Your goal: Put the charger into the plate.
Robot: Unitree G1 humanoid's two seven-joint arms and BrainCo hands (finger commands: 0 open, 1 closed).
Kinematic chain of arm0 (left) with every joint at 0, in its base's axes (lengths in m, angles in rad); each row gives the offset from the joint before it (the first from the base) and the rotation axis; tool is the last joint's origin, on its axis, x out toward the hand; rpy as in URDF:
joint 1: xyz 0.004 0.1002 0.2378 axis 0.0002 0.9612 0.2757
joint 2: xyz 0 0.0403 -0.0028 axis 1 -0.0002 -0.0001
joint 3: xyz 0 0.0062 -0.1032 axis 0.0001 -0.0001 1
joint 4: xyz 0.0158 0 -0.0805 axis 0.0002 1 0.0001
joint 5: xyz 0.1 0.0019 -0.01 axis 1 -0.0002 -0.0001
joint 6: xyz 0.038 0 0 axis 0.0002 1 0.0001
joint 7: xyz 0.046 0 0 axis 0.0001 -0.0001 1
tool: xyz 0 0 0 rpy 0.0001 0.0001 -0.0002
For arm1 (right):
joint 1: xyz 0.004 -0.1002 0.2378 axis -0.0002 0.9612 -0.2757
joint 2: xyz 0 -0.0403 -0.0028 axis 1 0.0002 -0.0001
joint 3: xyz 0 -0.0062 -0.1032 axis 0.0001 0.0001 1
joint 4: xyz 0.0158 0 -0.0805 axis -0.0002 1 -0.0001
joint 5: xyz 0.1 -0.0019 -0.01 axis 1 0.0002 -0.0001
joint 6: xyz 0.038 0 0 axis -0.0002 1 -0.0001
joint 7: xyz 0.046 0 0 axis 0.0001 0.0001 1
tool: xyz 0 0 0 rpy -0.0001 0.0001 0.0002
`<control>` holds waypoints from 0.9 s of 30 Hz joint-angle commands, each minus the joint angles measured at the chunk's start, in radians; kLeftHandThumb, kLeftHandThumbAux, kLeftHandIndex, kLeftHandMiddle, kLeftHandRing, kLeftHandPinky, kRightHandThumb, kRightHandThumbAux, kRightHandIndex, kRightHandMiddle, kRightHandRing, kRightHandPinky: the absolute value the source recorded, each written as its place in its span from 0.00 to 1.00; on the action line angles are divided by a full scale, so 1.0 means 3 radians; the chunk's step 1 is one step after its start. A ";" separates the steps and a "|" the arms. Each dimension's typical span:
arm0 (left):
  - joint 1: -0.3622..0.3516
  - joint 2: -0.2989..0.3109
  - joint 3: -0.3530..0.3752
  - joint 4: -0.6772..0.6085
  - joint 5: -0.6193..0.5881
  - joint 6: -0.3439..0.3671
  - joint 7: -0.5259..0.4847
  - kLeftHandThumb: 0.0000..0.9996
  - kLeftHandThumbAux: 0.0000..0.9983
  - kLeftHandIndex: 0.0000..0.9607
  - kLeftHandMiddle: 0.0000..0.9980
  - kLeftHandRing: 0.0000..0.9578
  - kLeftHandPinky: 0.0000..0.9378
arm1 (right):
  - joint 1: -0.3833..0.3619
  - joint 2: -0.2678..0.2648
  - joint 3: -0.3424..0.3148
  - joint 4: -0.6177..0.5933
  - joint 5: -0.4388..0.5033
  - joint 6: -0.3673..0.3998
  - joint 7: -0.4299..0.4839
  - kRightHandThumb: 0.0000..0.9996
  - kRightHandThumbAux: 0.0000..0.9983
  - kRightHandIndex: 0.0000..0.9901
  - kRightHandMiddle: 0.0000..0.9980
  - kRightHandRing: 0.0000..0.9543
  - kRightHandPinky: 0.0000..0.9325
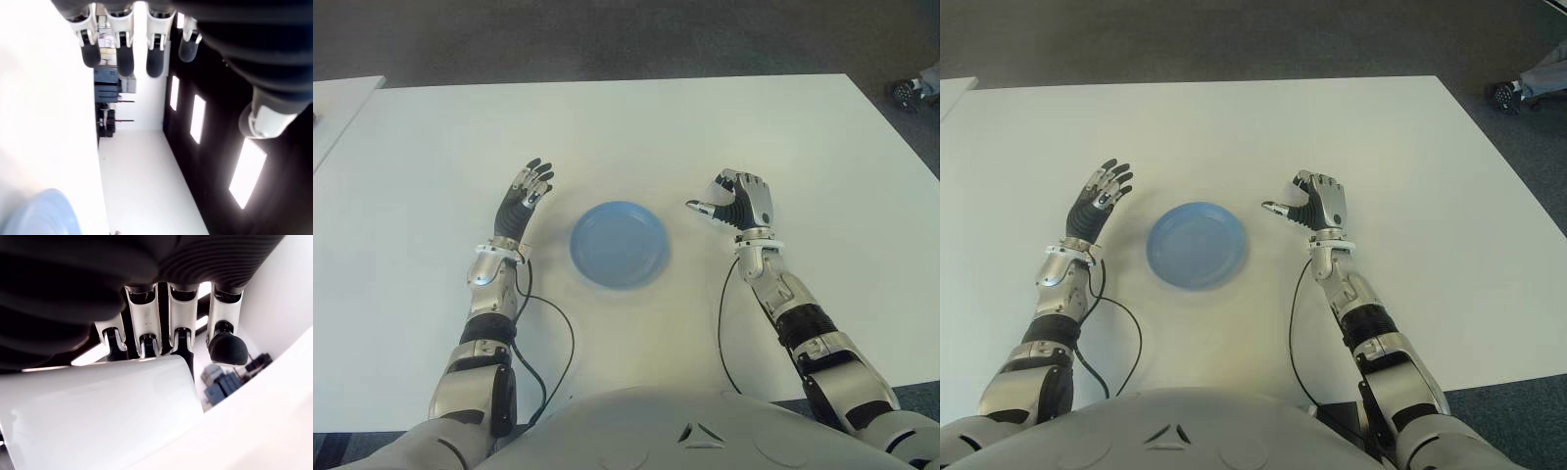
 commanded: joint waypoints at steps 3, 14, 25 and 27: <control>-0.0066 0.0017 0.0007 0.0375 0.0082 0.0049 0.0068 0.02 0.50 0.03 0.07 0.07 0.09 | 0.0165 -0.0028 -0.0070 -0.0298 -0.0029 0.0109 0.0100 0.75 0.61 0.81 0.84 0.89 0.89; -0.0176 0.0024 -0.0055 0.0870 0.0295 0.0054 0.0375 0.03 0.52 0.00 0.01 0.01 0.03 | 0.0339 -0.0010 -0.0116 -0.0941 -0.0222 0.0270 0.0200 0.76 0.61 0.82 0.86 0.90 0.91; -0.0242 0.0029 -0.0095 0.1077 0.0393 0.0108 0.0507 0.02 0.53 0.00 0.00 0.00 0.01 | 0.0448 0.0054 -0.0082 -0.1294 -0.0370 0.0262 0.0224 0.74 0.62 0.82 0.87 0.92 0.95; -0.0239 0.0027 -0.0103 0.1080 0.0407 0.0100 0.0518 0.02 0.53 0.00 0.00 0.00 0.02 | 0.0456 0.0074 -0.0061 -0.1321 -0.0398 0.0255 0.0226 0.74 0.62 0.82 0.87 0.92 0.96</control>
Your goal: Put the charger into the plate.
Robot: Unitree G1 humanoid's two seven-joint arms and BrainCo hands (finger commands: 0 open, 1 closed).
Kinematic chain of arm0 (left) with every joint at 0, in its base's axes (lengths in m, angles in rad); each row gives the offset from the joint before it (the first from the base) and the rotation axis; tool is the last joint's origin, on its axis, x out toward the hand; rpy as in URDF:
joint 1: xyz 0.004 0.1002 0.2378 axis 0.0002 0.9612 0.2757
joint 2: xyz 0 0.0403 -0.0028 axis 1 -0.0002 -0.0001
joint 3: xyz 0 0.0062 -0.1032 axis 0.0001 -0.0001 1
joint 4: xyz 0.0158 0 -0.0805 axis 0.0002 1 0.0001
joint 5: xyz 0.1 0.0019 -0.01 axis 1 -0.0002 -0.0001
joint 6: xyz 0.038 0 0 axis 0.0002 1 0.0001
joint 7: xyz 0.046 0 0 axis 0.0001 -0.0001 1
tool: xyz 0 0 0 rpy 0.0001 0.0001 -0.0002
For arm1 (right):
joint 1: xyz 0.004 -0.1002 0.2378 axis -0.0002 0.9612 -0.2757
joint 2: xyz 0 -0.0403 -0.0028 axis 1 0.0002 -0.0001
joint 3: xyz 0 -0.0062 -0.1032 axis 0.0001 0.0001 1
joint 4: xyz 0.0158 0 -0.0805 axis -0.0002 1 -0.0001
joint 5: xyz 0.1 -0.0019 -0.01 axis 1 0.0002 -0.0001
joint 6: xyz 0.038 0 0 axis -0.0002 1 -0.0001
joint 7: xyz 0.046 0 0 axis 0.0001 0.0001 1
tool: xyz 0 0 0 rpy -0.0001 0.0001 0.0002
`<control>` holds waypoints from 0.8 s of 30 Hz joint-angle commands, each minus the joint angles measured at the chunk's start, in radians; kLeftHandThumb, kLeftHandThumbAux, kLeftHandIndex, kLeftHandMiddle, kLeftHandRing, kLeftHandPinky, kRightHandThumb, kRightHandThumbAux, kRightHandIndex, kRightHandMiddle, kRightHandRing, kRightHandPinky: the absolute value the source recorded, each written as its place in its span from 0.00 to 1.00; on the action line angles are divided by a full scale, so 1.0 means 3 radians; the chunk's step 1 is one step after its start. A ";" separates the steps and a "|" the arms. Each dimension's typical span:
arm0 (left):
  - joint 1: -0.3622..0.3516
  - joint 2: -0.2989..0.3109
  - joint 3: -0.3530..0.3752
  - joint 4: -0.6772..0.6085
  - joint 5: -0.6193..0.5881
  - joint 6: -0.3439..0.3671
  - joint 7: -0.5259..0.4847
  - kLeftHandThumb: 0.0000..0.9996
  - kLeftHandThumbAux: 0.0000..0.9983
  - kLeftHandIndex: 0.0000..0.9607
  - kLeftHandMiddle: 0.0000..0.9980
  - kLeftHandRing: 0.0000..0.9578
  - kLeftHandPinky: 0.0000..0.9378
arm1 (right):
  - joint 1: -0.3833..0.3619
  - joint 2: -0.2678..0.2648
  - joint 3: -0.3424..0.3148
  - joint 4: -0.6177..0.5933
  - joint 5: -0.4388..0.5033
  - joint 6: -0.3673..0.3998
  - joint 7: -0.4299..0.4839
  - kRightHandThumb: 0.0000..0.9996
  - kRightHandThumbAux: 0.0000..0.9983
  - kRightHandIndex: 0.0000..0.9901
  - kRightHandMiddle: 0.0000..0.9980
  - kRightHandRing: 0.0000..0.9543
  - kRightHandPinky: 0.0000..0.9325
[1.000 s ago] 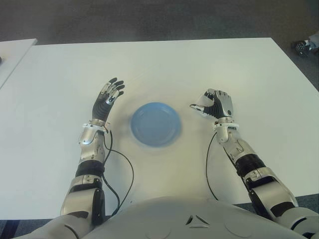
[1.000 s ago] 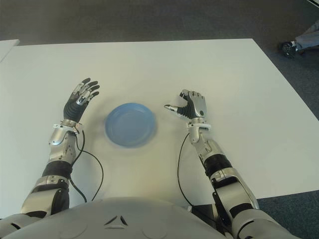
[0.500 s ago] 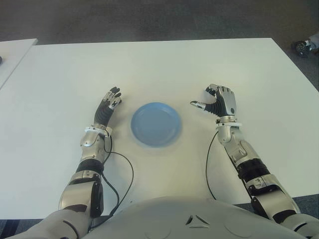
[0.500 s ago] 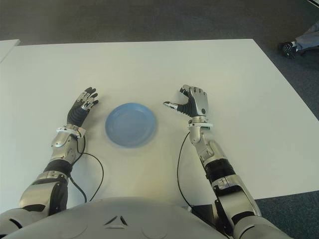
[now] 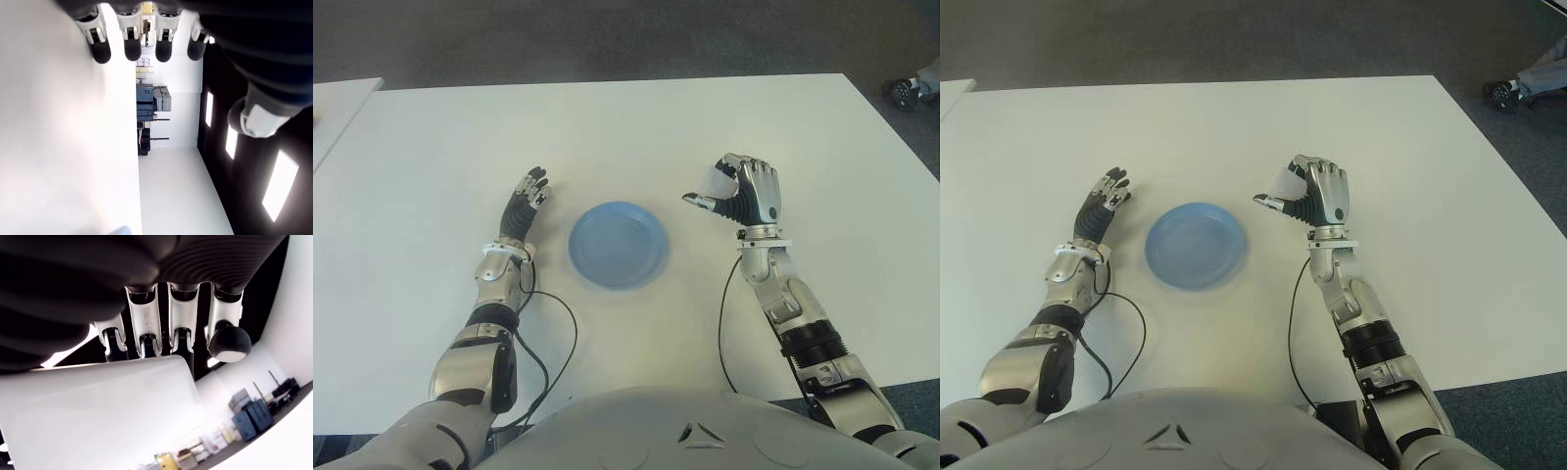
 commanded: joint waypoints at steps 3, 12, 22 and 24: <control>0.0142 -0.0034 -0.0060 0.0160 0.0111 0.0167 0.0085 0.02 0.53 0.00 0.00 0.00 0.02 | 0.0064 0.0096 0.0116 -0.0111 -0.0144 0.0002 0.0024 0.72 0.63 0.83 0.87 0.92 0.96; 0.0153 -0.0063 -0.0080 0.0168 0.0146 0.0151 0.0153 0.00 0.55 0.00 0.00 0.00 0.02 | 0.0090 0.0287 0.0410 -0.0218 -0.0389 0.0063 0.0111 0.67 0.65 0.83 0.88 0.93 0.95; 0.0166 -0.0075 -0.0099 0.0152 0.0142 0.0148 0.0166 0.00 0.55 0.00 0.00 0.00 0.02 | 0.0217 0.0437 0.0654 -0.0389 -0.0573 0.0176 0.0339 0.57 0.71 0.81 0.88 0.92 0.95; 0.0167 -0.0082 -0.0095 0.0150 0.0128 0.0167 0.0160 0.00 0.55 0.00 0.00 0.00 0.03 | 0.0223 0.0455 0.0694 -0.0396 -0.0587 0.0168 0.0358 0.56 0.72 0.80 0.88 0.92 0.96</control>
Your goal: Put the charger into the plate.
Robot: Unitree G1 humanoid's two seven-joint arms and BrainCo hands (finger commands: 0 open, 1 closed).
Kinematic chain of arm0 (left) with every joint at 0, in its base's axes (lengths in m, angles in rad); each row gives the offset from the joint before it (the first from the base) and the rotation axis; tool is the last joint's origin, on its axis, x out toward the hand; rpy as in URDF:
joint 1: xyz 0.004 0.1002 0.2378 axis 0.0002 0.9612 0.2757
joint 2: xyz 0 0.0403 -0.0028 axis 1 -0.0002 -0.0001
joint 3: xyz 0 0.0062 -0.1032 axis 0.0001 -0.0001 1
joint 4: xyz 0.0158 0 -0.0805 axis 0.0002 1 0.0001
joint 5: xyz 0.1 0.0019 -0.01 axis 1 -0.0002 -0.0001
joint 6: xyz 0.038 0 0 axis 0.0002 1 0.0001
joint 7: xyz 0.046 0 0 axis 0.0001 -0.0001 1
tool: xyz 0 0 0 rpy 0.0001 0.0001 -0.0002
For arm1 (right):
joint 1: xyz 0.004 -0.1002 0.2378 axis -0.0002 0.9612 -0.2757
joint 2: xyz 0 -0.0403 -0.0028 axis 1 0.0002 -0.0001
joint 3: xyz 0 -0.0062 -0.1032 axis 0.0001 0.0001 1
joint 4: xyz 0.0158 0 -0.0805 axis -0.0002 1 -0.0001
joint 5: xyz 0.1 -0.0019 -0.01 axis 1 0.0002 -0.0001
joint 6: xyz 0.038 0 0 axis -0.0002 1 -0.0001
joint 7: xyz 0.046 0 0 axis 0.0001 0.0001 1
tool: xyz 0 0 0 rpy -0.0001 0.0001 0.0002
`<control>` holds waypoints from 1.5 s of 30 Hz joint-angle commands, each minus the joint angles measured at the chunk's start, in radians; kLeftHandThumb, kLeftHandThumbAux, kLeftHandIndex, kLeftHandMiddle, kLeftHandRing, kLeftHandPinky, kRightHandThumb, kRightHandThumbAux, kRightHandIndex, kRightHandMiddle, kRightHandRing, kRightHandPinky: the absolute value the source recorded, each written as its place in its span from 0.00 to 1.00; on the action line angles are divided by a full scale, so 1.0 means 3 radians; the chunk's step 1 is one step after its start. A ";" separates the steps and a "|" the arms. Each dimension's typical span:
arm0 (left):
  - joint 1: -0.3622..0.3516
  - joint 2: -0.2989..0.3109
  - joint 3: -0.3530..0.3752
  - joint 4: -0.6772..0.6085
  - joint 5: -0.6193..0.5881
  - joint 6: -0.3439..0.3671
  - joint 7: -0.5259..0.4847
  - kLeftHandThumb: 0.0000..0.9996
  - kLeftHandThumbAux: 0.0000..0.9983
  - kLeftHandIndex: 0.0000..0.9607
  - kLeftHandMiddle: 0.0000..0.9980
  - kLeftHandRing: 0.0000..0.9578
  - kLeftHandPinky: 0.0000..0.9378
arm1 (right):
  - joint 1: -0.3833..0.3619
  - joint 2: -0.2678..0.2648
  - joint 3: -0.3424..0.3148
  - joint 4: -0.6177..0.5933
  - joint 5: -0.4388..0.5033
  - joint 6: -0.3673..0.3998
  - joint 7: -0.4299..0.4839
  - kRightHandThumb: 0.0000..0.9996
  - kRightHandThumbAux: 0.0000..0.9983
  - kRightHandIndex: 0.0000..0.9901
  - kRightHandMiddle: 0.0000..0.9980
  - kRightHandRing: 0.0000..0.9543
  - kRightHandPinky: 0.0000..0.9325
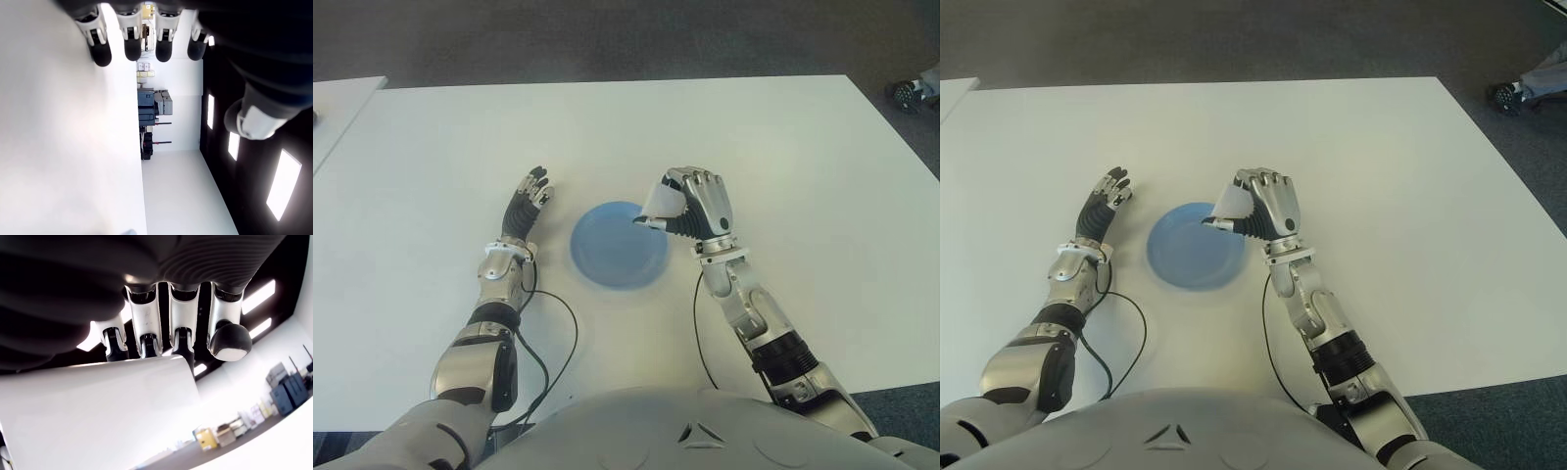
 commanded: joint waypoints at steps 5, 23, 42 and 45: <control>0.0169 -0.0085 -0.0018 0.0140 0.0028 0.0225 0.0024 0.00 0.55 0.00 0.00 0.00 0.03 | 0.0063 0.0076 0.0185 -0.0039 -0.0142 0.0024 0.0070 0.52 0.74 0.78 0.88 0.93 0.96; 0.0183 -0.0097 -0.0016 0.0156 0.0007 0.0185 -0.0038 0.00 0.52 0.00 0.00 0.00 0.04 | 0.0078 0.0248 0.0401 0.0145 -0.0244 0.0034 -0.0026 0.53 0.74 0.78 0.88 0.94 0.96; 0.0202 -0.0074 -0.0034 0.0176 0.0003 0.0157 -0.0085 0.00 0.51 0.00 0.01 0.02 0.06 | 0.0085 0.0222 0.0340 0.0167 -0.0013 0.0060 0.0337 0.35 0.34 0.05 0.04 0.02 0.02; 0.0201 -0.0068 -0.0032 0.0180 -0.0007 0.0145 -0.0115 0.00 0.50 0.00 0.02 0.02 0.06 | 0.0099 0.0175 0.0324 0.0110 0.0023 0.0059 0.0467 0.33 0.30 0.02 0.01 0.01 0.01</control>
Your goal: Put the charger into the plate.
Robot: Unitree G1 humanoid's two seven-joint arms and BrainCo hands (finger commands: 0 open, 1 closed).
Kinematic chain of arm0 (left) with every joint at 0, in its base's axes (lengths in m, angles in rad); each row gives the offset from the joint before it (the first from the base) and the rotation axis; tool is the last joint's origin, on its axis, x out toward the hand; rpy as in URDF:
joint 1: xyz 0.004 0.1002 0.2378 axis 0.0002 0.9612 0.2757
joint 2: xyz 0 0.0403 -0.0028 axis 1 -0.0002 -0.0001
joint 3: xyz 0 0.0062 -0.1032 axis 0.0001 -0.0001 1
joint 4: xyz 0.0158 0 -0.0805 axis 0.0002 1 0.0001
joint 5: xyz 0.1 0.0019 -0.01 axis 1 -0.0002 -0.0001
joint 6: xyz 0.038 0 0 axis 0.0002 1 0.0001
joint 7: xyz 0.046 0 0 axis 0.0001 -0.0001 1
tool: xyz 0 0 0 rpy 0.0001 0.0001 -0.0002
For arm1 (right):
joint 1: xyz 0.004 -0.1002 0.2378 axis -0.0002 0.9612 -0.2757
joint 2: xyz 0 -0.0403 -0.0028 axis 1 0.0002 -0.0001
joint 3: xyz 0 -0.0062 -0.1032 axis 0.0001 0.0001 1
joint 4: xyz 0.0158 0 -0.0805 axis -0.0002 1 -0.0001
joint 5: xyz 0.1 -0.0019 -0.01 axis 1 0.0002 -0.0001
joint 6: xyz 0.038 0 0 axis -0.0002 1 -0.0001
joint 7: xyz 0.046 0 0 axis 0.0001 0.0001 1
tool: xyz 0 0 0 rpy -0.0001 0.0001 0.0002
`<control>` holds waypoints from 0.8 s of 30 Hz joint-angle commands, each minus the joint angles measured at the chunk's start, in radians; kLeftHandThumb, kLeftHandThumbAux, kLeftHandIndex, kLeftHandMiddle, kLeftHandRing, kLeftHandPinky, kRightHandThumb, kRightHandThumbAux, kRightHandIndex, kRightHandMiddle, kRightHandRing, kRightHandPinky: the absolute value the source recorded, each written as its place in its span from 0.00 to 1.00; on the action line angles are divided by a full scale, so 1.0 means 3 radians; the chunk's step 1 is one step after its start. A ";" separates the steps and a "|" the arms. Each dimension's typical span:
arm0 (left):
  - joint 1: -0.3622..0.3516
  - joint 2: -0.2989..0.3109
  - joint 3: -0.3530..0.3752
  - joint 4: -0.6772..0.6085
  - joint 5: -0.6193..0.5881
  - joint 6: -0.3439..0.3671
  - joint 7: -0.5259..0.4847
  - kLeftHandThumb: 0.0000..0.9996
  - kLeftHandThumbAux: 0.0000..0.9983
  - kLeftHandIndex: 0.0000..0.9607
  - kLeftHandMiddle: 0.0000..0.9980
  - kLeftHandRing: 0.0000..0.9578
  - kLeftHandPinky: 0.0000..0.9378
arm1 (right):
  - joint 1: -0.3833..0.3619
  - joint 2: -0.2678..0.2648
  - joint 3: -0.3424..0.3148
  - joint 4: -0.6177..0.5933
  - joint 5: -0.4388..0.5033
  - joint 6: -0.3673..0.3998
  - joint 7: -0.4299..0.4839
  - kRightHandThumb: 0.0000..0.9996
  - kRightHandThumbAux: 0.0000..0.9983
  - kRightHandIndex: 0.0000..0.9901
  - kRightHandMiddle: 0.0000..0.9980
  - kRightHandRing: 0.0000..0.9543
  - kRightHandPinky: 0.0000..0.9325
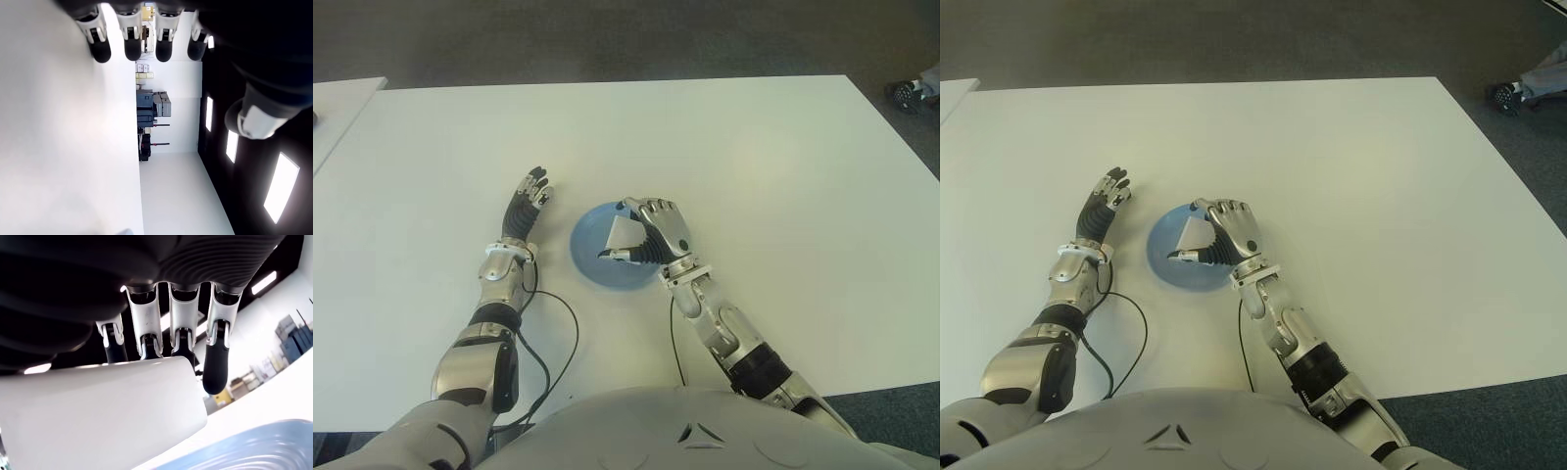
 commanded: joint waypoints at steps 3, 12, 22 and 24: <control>0.0185 -0.0042 -0.0029 0.0185 0.0034 0.0148 -0.0130 0.00 0.50 0.00 0.02 0.03 0.07 | 0.0019 -0.0127 -0.0067 -0.0124 0.0130 -0.0019 0.0317 0.30 0.27 0.01 0.00 0.00 0.00; 0.0190 -0.0030 -0.0013 0.0205 0.0015 0.0117 -0.0243 0.00 0.50 0.01 0.05 0.05 0.09 | 0.0002 -0.0174 -0.0109 -0.0126 0.0337 -0.0120 0.0533 0.20 0.24 0.00 0.00 0.00 0.00; 0.0198 -0.0022 -0.0001 0.0219 -0.0011 0.0096 -0.0354 0.00 0.51 0.04 0.07 0.08 0.13 | -0.0009 -0.0203 -0.0134 -0.0126 0.0386 -0.0133 0.0639 0.12 0.27 0.00 0.00 0.00 0.00; 0.0199 -0.0018 -0.0001 0.0224 -0.0014 0.0098 -0.0383 0.00 0.51 0.04 0.08 0.09 0.14 | -0.0015 -0.0213 -0.0136 -0.0123 0.0374 -0.0127 0.0651 0.11 0.27 0.00 0.00 0.00 0.00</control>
